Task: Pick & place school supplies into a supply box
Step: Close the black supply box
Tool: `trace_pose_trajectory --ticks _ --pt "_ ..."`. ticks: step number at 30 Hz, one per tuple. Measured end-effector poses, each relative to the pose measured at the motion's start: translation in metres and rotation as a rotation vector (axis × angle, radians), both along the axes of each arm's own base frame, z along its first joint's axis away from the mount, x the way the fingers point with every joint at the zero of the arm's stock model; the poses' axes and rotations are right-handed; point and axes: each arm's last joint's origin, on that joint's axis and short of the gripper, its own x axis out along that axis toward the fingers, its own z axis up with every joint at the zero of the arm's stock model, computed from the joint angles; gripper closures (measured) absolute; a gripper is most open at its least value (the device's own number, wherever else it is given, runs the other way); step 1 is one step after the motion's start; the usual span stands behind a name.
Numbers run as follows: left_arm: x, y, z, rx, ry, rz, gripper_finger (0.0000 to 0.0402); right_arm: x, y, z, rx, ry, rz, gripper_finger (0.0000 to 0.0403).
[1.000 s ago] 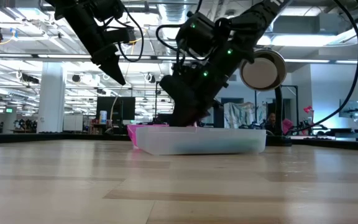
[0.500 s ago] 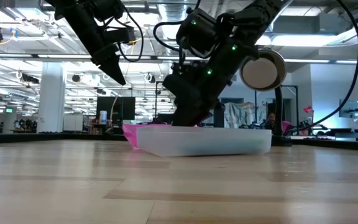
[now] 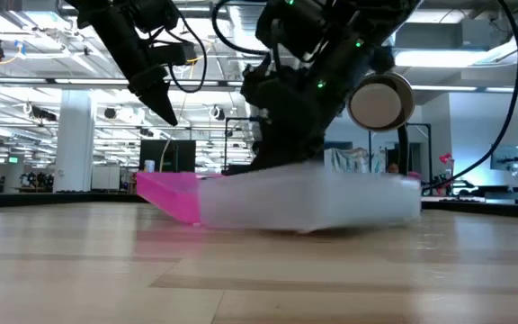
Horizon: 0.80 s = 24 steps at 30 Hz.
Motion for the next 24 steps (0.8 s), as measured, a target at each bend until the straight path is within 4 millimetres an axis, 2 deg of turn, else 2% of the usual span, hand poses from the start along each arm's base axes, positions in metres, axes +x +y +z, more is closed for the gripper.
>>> trace_pose_trajectory --ticks 5,9,18,24 --pt "-0.002 -0.001 -0.002 -0.015 0.029 0.000 0.0246 -0.009 0.026 -0.006 -0.067 0.062 0.159 0.0296" --pt "-0.003 -0.001 -0.002 -0.019 0.034 0.002 0.0246 -0.013 0.041 0.001 -0.149 0.033 0.161 0.0296" --pt "-0.002 -0.003 -0.002 -0.033 0.024 -0.004 0.0246 -0.015 0.041 0.010 -0.193 0.005 0.131 0.0296" --pt "0.000 -0.005 -0.003 -0.093 0.000 -0.090 0.0246 -0.022 0.047 0.023 -0.220 -0.005 0.100 0.0296"
